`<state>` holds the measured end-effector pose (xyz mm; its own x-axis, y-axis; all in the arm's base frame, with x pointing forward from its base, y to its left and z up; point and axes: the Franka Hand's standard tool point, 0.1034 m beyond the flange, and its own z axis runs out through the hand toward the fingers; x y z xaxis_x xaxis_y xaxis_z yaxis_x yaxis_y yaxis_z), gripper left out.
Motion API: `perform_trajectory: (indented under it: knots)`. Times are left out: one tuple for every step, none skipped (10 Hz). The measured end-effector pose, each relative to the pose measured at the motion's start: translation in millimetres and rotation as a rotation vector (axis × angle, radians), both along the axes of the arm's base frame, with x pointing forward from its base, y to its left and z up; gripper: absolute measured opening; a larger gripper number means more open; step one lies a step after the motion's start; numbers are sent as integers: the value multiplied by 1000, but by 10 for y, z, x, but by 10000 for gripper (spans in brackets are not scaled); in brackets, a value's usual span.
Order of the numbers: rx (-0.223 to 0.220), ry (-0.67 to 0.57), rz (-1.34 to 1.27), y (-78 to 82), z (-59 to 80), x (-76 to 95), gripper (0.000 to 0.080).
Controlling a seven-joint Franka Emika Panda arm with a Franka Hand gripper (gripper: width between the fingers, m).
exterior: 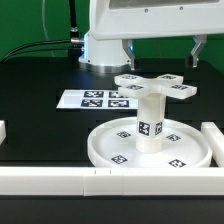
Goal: Assemble round table
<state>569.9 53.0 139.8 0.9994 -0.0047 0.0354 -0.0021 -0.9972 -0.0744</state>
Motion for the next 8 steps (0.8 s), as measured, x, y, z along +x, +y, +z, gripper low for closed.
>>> perform_trajectory:
  knots:
    - [-2,-3,51,-13,-4,-1,649]
    - [-5,-9,133,-20,-5,-1,649]
    - [-8,-14,194,-25,-7,-1,649]
    - [-11,-19,274,-31,-9,-1,649]
    - [-20,-25,379,-34,-13,-2,649]
    - [-38,-29,515,-25,-23,-3,649]
    - [-47,-34,645,-21,-26,8,649]
    - [-51,-36,764,-23,-18,10,649]
